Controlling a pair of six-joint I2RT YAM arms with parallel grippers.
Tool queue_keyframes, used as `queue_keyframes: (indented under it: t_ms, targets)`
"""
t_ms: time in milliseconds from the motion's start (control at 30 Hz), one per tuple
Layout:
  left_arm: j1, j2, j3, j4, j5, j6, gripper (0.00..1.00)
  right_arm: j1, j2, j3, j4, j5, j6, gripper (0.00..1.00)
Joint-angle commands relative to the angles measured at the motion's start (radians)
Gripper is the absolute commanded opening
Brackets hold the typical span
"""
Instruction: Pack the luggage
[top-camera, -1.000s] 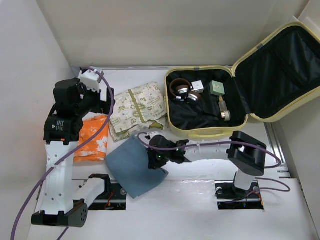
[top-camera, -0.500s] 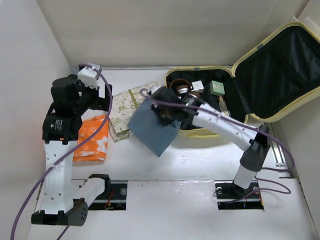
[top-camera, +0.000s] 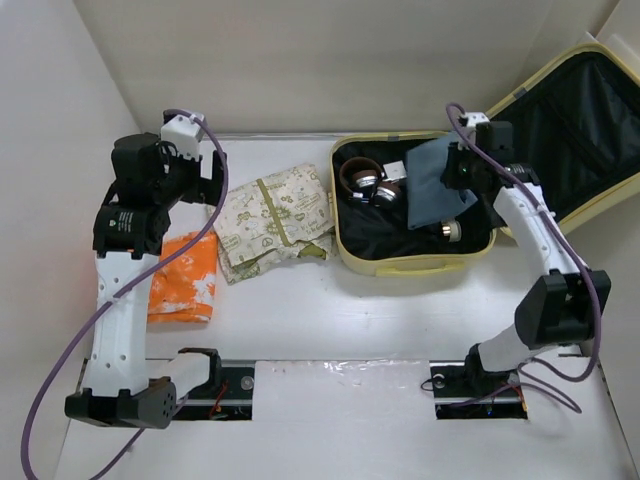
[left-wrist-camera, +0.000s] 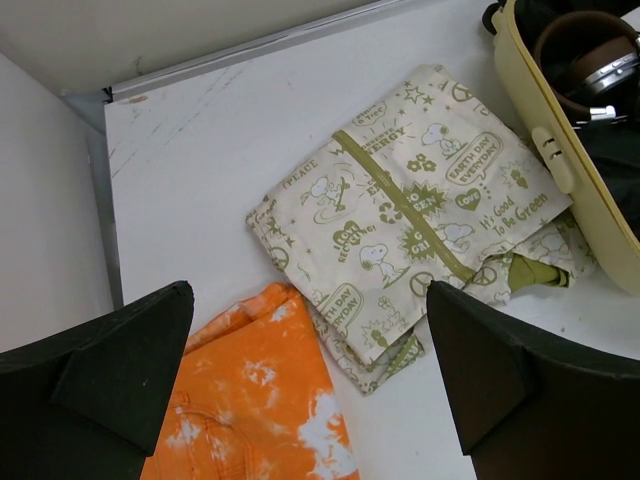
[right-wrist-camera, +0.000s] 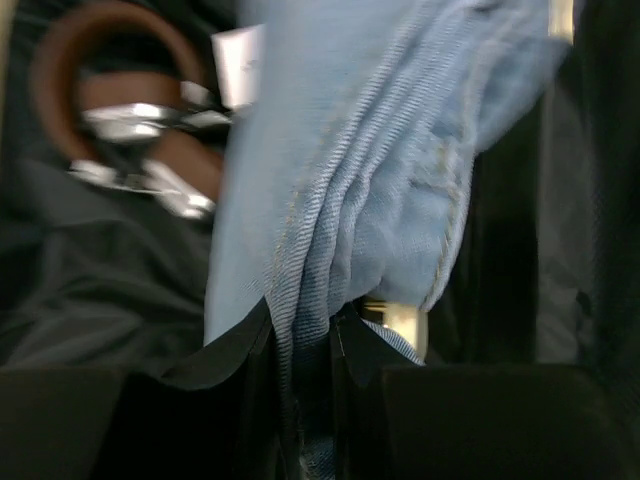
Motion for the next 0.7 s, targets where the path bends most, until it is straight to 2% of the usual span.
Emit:
queue_keyframes:
  t_ms: [0, 133, 167, 267, 433, 567, 600, 667]
  targets:
    - [0.005, 0.032, 0.037, 0.054, -0.017, 0.008, 1.00, -0.119, 0.056, -0.137, 0.260, -0.227, -0.036, 0.00]
    - [0.005, 0.062, 0.027, 0.065, -0.029, 0.008, 1.00, -0.209, 0.223, -0.179, 0.275, -0.279, -0.036, 0.00]
    - [0.005, 0.072, 0.027, 0.065, -0.029, 0.008, 1.00, -0.218, 0.294, -0.152, 0.258, -0.279, -0.048, 0.00]
    - [0.005, 0.094, 0.017, 0.074, -0.038, 0.008, 1.00, -0.229, 0.358, -0.118, 0.195, -0.256, -0.071, 0.00]
    - [0.005, 0.114, 0.007, 0.084, -0.038, 0.008, 1.00, -0.209, 0.332, -0.072, 0.117, -0.038, -0.062, 0.00]
    - [0.005, 0.123, -0.002, 0.102, -0.038, 0.008, 1.00, -0.171, 0.254, -0.010, 0.052, 0.021, -0.094, 0.00]
    - [0.005, 0.132, -0.002, 0.102, -0.038, 0.008, 1.00, -0.128, 0.238, 0.012, 0.032, 0.041, -0.105, 0.00]
    - [0.005, 0.132, -0.002, 0.102, -0.038, 0.008, 1.00, -0.079, 0.229, 0.123, -0.009, 0.069, -0.126, 0.00]
